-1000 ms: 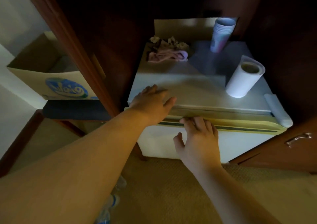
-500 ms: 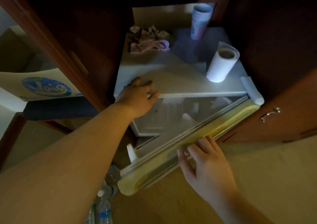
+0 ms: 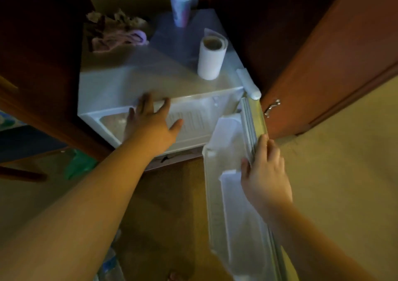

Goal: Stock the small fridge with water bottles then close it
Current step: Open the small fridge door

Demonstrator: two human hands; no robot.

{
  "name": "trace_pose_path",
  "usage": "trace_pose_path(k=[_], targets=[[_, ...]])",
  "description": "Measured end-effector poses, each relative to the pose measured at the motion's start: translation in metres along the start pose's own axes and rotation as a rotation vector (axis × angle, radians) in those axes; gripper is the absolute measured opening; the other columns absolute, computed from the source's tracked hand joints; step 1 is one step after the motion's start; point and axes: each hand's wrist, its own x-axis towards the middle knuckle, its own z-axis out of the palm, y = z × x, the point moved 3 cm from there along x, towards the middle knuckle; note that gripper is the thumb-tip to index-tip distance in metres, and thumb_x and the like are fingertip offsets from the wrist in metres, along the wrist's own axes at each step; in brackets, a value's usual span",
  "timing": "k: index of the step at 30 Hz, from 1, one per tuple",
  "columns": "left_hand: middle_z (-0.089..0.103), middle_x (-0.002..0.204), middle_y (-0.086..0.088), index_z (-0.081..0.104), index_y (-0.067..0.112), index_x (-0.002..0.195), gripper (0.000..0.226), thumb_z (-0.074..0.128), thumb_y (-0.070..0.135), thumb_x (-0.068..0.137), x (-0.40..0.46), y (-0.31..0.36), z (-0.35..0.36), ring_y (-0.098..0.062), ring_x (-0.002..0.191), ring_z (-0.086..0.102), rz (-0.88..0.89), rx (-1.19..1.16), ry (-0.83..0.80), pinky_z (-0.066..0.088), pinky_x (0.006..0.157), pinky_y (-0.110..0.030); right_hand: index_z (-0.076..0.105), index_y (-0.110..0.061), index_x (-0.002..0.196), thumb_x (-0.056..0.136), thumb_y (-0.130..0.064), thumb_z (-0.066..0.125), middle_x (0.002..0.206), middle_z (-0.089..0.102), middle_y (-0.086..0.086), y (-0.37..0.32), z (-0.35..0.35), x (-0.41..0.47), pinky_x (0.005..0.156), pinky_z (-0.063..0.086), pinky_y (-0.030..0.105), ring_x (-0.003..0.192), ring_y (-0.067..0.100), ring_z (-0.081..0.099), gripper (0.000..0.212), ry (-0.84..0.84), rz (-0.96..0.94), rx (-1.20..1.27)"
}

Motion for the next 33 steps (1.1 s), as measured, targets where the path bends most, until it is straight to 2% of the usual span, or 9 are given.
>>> trace_pose_path(k=[4,8,12,15,16,22,28,33], targets=[[-0.009,0.17,-0.016,0.007,0.037,0.162,0.079,0.029,0.074,0.096,0.002,0.013,0.011,-0.038,0.156,-0.005,-0.044,0.018,0.008,0.008,0.125,-0.057,0.011,-0.017,0.164,0.106,-0.039,0.041,0.159,0.035,0.014,0.035,-0.012,0.01,0.089,0.055,0.05,0.136,0.038,0.047,0.069,-0.012,-0.013,-0.055],[0.001,0.171,-0.015,0.008,0.032,0.163,0.081,0.029,0.073,0.096,0.004,0.007,0.015,-0.039,0.156,0.005,-0.051,0.085,0.075,0.011,0.125,-0.057,-0.002,-0.013,0.164,0.107,-0.045,0.03,0.164,0.03,0.011,0.066,-0.024,0.026,0.103,0.048,0.05,0.144,0.033,0.04,0.072,-0.09,-0.02,-0.106],[0.003,0.172,-0.009,0.005,0.031,0.164,0.08,0.027,0.071,0.097,0.007,0.003,0.013,-0.034,0.157,0.008,-0.07,0.138,0.061,0.014,0.124,-0.058,0.001,-0.02,0.165,0.108,-0.044,0.027,0.17,0.021,0.005,0.089,-0.033,0.043,0.119,0.032,0.053,0.152,0.031,0.029,0.067,-0.117,-0.017,-0.188],[0.0,0.173,-0.004,0.003,0.035,0.163,0.079,0.024,0.072,0.097,0.009,0.002,0.013,-0.031,0.158,0.006,-0.085,0.152,0.035,0.011,0.124,-0.059,-0.007,-0.027,0.164,0.109,-0.044,0.022,0.174,0.005,0.004,0.102,-0.036,0.056,0.126,0.01,0.058,0.159,0.029,0.006,0.064,-0.138,0.044,-0.223],[-0.001,0.173,-0.004,0.002,0.036,0.163,0.079,0.025,0.073,0.097,0.009,0.002,0.013,-0.031,0.158,0.005,-0.087,0.149,0.024,0.01,0.124,-0.059,-0.009,-0.028,0.164,0.11,-0.041,0.022,0.174,0.002,0.005,0.104,-0.037,0.059,0.127,0.006,0.059,0.16,0.029,0.001,0.063,-0.14,0.068,-0.229],[0.0,0.172,-0.006,0.006,0.034,0.163,0.081,0.04,0.068,0.097,0.007,0.008,0.016,-0.033,0.158,0.003,-0.111,0.062,0.054,0.011,0.124,-0.056,-0.012,-0.028,0.163,0.106,-0.018,0.035,0.173,-0.001,0.012,0.113,-0.046,0.084,0.126,0.004,0.06,0.159,0.033,-0.003,0.074,-0.114,0.088,-0.28],[-0.001,0.172,-0.006,0.007,0.035,0.163,0.085,0.051,0.063,0.096,0.007,0.01,0.018,-0.033,0.158,0.002,-0.133,0.046,0.068,0.013,0.124,-0.055,-0.016,-0.028,0.162,0.105,-0.012,0.037,0.173,-0.004,0.012,0.12,-0.051,0.091,0.126,0.002,0.061,0.159,0.034,-0.006,0.08,-0.138,0.01,-0.324],[0.0,0.172,-0.005,0.008,0.036,0.162,0.087,0.054,0.063,0.094,0.006,0.006,0.016,-0.033,0.158,0.003,-0.124,0.029,0.058,0.015,0.124,-0.057,-0.016,-0.025,0.162,0.106,-0.014,0.036,0.173,-0.006,0.013,0.119,-0.047,0.09,0.125,0.0,0.062,0.159,0.035,-0.009,0.077,-0.136,0.008,-0.325]])
